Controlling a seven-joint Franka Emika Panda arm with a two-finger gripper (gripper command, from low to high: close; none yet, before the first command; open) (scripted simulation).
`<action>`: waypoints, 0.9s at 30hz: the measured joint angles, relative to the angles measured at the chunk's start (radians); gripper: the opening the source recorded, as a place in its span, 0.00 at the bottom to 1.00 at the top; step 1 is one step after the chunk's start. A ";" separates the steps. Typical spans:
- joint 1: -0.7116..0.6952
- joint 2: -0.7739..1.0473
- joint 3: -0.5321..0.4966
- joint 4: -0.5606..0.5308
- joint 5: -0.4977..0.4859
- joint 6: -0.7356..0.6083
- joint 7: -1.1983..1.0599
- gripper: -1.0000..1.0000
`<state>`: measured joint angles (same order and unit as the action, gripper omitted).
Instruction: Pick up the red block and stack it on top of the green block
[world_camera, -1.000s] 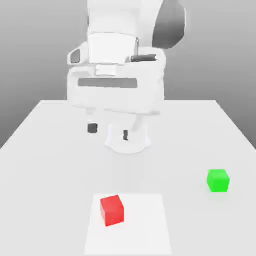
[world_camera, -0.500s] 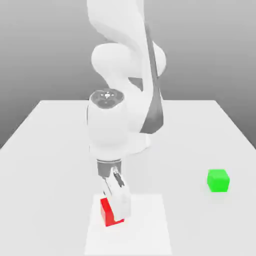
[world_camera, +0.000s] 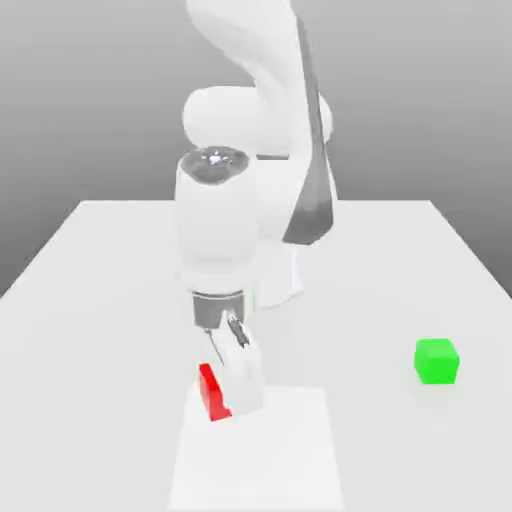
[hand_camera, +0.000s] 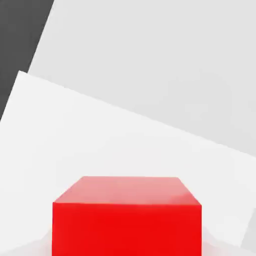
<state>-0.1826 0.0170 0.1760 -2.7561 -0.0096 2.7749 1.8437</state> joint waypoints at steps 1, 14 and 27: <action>0.021 -0.008 0.016 -0.002 0.003 -0.006 -0.030 0.00; 0.358 -0.096 0.153 -0.028 0.069 -0.066 -0.461 0.00; 0.560 -0.048 0.286 -0.043 0.041 -0.004 -0.735 0.00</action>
<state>0.3778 -0.0314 0.4619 -2.7988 0.0311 2.7708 1.1089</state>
